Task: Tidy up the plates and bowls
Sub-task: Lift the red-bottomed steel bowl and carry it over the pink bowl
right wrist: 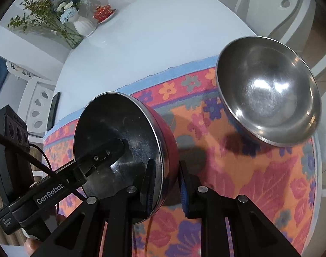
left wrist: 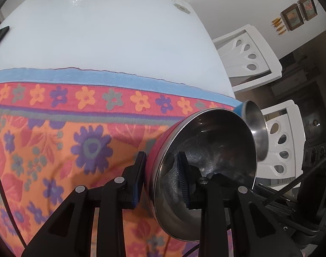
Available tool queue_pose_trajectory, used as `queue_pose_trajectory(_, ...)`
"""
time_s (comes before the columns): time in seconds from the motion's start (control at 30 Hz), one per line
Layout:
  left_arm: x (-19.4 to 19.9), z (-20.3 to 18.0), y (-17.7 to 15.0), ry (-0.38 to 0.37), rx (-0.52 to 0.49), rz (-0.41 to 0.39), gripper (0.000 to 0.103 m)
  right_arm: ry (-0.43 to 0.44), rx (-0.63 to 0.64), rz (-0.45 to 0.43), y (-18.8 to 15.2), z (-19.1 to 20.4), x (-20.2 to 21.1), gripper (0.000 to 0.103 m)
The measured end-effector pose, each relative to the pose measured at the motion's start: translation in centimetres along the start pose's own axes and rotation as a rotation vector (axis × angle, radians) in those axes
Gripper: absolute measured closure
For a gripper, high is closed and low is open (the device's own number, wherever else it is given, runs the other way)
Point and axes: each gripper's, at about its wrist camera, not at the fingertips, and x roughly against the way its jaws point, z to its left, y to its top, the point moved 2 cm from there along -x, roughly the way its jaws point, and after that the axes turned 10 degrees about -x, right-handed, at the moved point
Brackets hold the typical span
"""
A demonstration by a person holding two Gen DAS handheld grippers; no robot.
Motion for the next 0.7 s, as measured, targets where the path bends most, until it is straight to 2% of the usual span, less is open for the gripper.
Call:
queue_pose_trajectory(0.17, 2.8, -1.3, -1.2, -0.015, -0.009, -0.018, 0.078, 0.027, -0.024, 0.016, -1.7, 0.3, 2.2, 0.083)
queue_pose_trajectory(0.37, 5.8, -3.4, -4.2, -0.018, -0.049, -0.021, 0.078, 0.034, -0.039, 0.027, -5.3, 0.7, 5.0, 0.083)
queue_pose_trajectory(0.7, 9.3, -7.1, -12.3, -0.035, -0.126, 0.021, 0.078, -0.002, -0.041, 0.027, -13.8, -1.4, 9.6, 0.083)
